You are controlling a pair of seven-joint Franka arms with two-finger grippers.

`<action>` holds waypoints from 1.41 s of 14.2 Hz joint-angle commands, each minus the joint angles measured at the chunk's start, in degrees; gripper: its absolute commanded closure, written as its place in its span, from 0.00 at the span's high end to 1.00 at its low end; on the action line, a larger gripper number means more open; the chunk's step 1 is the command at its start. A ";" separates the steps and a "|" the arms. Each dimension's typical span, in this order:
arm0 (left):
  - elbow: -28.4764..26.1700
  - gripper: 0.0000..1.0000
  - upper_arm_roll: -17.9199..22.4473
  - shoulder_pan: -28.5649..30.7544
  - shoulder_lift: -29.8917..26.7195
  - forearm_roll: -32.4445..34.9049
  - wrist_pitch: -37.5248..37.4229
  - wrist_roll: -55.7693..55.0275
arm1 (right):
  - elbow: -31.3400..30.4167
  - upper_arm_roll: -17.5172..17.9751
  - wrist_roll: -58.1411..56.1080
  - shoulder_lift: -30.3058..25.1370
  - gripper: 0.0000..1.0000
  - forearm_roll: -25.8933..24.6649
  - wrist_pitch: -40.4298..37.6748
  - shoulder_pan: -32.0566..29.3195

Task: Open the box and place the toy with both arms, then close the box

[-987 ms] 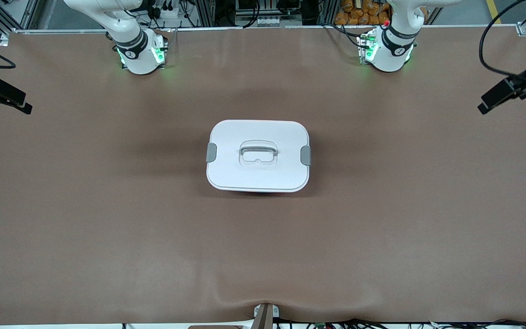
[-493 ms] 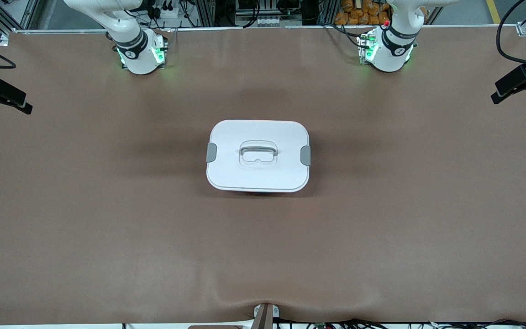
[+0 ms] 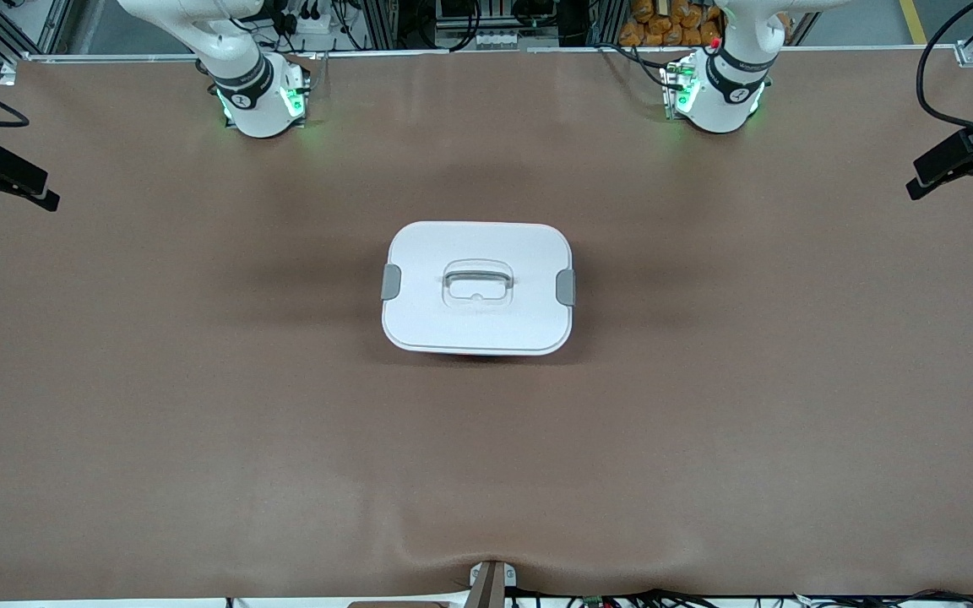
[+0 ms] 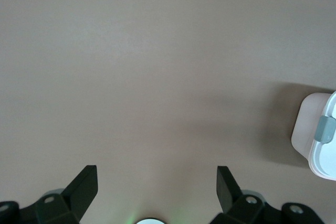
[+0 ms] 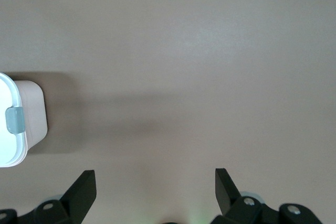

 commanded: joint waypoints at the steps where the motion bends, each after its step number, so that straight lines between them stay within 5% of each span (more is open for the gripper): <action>1: -0.22 1.00 -0.13 0.57 0.31 -0.60 0.97 1.29 | -0.20 -0.10 0.42 -0.47 1.00 -0.67 0.00 -0.29; 20: 1.36 1.00 -0.31 0.66 1.46 -0.78 0.62 0.67 | -0.20 -0.27 0.33 -0.38 1.00 -0.67 0.18 -0.47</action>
